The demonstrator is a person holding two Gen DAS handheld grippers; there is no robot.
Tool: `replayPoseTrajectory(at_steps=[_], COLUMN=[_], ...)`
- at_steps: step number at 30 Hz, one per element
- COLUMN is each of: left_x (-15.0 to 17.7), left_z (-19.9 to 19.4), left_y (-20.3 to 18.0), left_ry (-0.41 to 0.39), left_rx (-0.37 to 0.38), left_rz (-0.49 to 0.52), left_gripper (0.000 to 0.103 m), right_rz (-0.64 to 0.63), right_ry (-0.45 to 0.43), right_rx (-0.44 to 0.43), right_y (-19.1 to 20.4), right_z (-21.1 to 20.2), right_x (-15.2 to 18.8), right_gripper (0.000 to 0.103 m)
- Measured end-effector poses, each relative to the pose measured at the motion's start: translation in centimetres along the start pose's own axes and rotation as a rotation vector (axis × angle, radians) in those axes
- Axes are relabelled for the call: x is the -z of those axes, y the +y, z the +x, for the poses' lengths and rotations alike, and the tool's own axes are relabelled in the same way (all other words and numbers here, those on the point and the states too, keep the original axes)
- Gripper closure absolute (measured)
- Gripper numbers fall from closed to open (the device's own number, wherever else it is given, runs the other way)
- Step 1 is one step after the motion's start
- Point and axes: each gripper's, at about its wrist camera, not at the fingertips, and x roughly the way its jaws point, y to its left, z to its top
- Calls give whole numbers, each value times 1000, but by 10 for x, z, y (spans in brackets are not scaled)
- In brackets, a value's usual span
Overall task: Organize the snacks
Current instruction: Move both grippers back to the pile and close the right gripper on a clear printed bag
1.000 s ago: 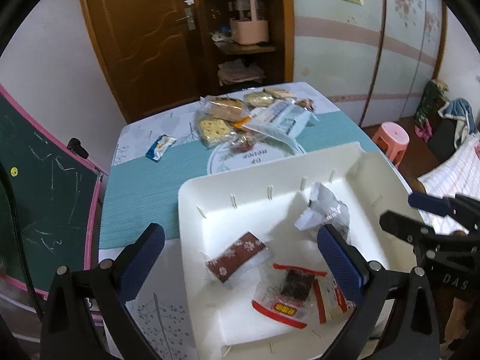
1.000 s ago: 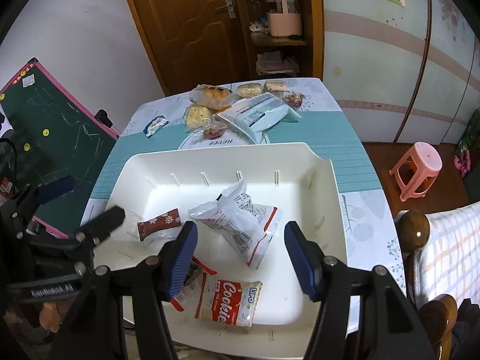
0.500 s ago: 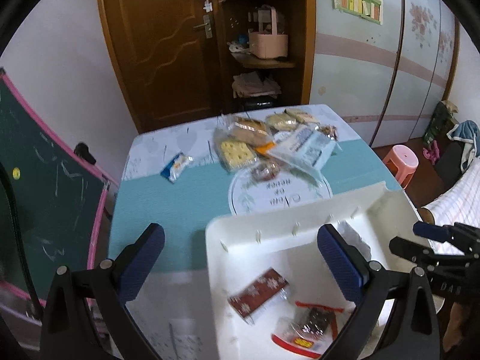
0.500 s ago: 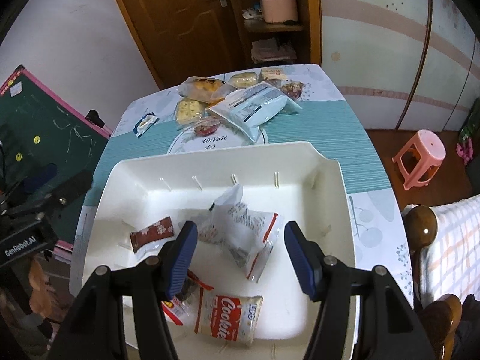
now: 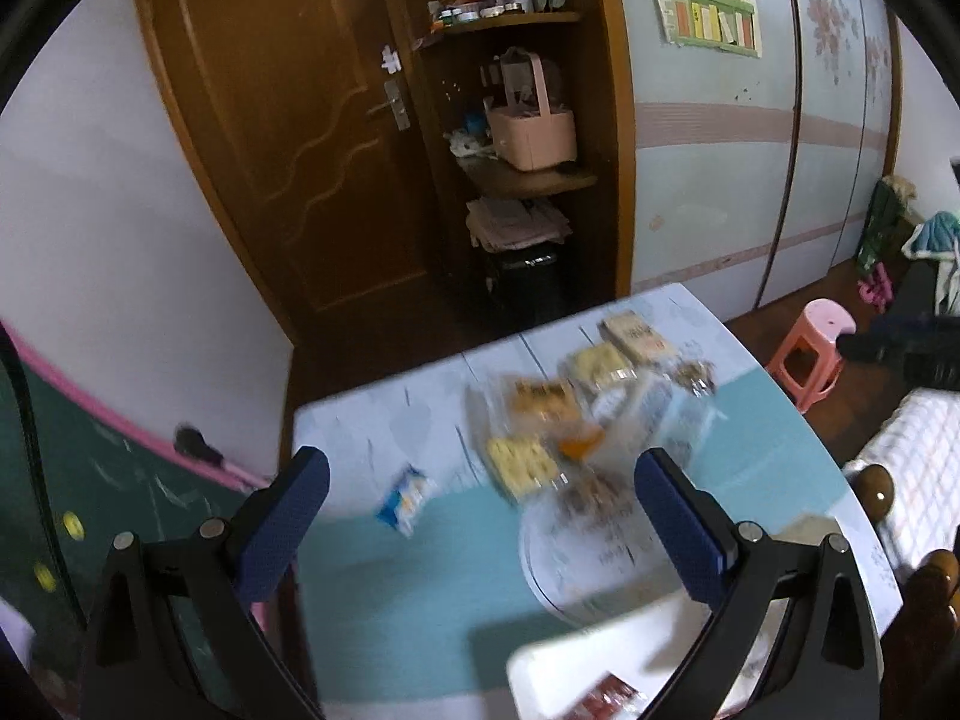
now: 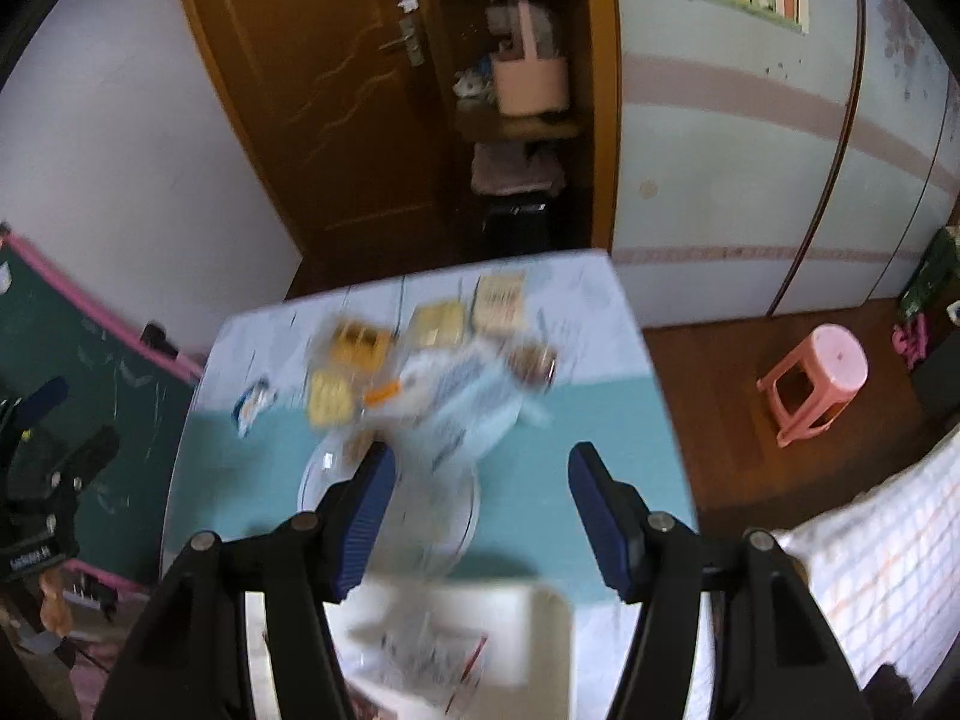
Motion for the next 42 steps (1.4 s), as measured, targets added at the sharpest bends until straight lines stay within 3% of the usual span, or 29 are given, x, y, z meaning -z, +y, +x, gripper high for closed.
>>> replayPoseTrajectory(at_steps=[5, 9, 13, 16, 22, 26, 33, 37, 40, 42], left_x=[-55, -71, -64, -51, -29, -23, -14, -8, -5, -2], left_z=[28, 77, 139, 174, 226, 248, 284, 305, 319, 322], left_y=[5, 6, 6, 1, -6, -7, -4, -3, -5, -8], left_ry=[11, 66, 180, 222, 315, 344, 399, 436, 459, 456], left_rx=[8, 12, 49, 46, 74, 100, 157, 212, 236, 257], left_rz=[43, 45, 11, 29, 55, 47, -10, -68, -104, -120], left_gripper=[2, 2, 2, 2, 2, 2, 2, 2, 3, 13], right_rz=[33, 31, 43, 82, 231, 321, 368, 292, 263, 247], right_ry=[-2, 50, 149, 236, 419, 463, 470, 405, 382, 369], right_rx=[-3, -21, -30, -42, -122, -193, -263, -253, -248, -241], right_y=[-10, -11, -14, -21, -38, -41, -37, -31, -30, -28], right_z=[8, 43, 99, 144, 224, 251, 271, 254, 241, 236], right_x=[-61, -74, -64, -44, 1, 13, 19, 16, 17, 19], right_gripper=[42, 41, 41, 41, 41, 41, 42, 67, 72, 74])
